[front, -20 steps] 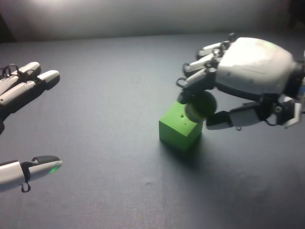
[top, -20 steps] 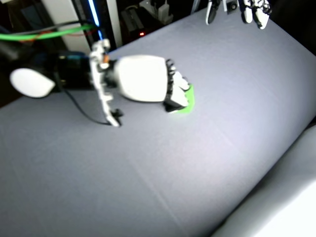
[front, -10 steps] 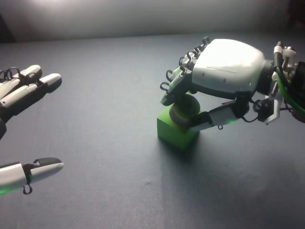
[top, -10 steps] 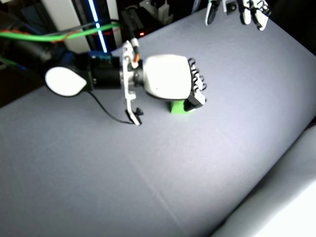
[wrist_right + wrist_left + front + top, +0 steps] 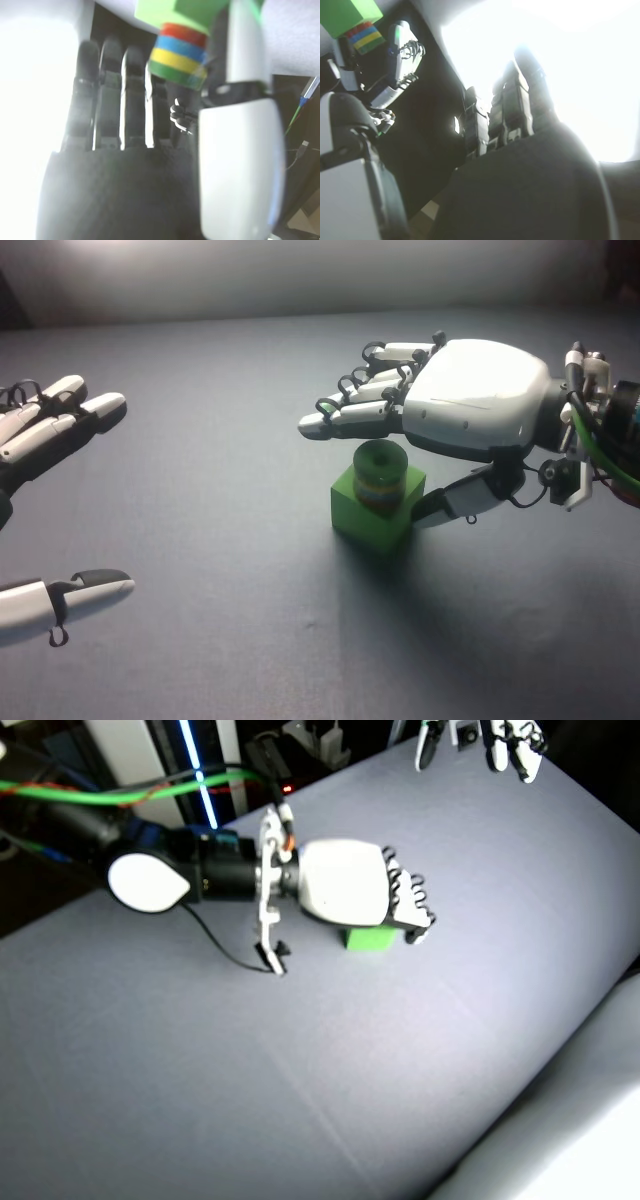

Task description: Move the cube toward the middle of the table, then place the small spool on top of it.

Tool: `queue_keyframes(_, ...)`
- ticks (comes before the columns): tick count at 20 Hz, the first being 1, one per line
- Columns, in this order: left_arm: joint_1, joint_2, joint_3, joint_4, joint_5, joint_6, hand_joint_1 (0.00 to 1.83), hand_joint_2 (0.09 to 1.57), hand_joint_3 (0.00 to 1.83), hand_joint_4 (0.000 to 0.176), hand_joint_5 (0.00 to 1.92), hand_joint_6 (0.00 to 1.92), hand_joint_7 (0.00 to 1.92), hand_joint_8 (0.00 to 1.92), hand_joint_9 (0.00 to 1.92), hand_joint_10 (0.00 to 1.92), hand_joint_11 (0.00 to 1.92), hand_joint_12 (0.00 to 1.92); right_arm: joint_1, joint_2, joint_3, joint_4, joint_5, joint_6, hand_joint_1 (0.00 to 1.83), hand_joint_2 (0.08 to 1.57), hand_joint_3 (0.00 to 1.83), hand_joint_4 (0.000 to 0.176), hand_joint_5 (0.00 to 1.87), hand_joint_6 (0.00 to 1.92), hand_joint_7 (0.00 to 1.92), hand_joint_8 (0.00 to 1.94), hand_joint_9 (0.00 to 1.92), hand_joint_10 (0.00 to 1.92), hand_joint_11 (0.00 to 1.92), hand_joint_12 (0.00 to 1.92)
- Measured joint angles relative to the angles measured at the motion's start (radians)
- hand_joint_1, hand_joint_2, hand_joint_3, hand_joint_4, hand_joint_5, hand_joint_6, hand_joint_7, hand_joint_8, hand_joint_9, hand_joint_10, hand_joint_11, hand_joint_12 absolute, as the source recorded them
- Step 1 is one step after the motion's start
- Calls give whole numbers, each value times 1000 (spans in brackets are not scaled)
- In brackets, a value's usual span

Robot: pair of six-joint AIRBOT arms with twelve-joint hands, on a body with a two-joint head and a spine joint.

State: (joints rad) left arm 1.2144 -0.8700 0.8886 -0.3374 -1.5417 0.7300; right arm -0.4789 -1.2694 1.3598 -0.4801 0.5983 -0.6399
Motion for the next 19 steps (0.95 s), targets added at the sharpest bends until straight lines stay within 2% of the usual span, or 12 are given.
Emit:
queue_keyframes(2,0,0,-1,-1,-1,-2,857,945,0,105,244,0,96,0,149,0,9,752,0,2,-21,18,4,-1,1051,831,1,131,46,0,156,0,260,0,0,1061)
queue_keyframes(4,0,0,-1,0,-9,-2,869,944,0,86,245,1,80,0,114,0,2,730,-1,29,-56,37,38,-1,960,847,3,141,3,0,59,0,163,1,0,994)
queue_keyframes(5,0,0,-4,-2,-15,-2,844,944,0,86,230,1,64,0,85,1,0,667,-6,56,-76,49,74,-1,920,869,3,168,0,0,11,0,102,4,0,911)
queue_keyframes(6,5,0,-5,-4,-23,-6,850,940,0,83,220,0,69,2,90,3,0,639,-20,97,-94,84,127,-2,814,872,3,167,0,0,1,0,87,3,0,900)
queue_keyframes(8,16,0,-5,-8,-24,-16,824,925,0,112,176,1,95,7,148,18,0,663,-76,151,-115,169,213,-5,681,833,0,176,0,0,0,0,3,0,0,436)
queue_keyframes(9,23,0,-5,-11,-27,-20,817,927,0,99,189,1,128,4,186,13,0,738,-120,182,-133,211,256,-4,644,835,0,176,0,0,0,0,0,0,0,86)
queue_keyframes(10,27,0,-7,-14,-31,-23,812,921,0,106,198,2,155,5,204,10,0,737,-160,208,-152,241,289,-8,660,841,2,176,0,0,0,0,0,0,0,16)
queue_keyframes(13,29,0,-5,-15,-52,-41,867,934,2,76,233,1,216,5,236,6,0,739,-308,262,-230,391,499,-37,812,952,14,176,0,0,0,0,0,0,0,0)
queue_keyframes(15,23,-7,9,-16,-57,-71,815,937,0,60,233,1,274,6,283,11,0,868,-385,277,-249,472,626,-39,622,1106,27,161,0,0,0,0,0,0,0,0)
queue_keyframes(17,19,-15,21,-32,-60,-99,765,925,0,23,249,1,305,3,327,12,0,969,-460,301,-272,569,756,-40,412,1242,24,166,0,0,11,3,0,0,20,9)
queue_keyframes(18,11,-17,21,-34,-59,-105,748,905,0,18,248,0,340,3,377,15,13,1122,-485,311,-283,598,806,-41,407,1303,14,117,6,0,75,7,57,8,93,43)
queue_keyframes(19,8,-18,21,-29,-60,-111,748,905,0,18,248,0,340,3,377,15,13,1122,-507,318,-292,620,850,-41,407,1303,14,117,6,0,75,7,57,8,93,43)
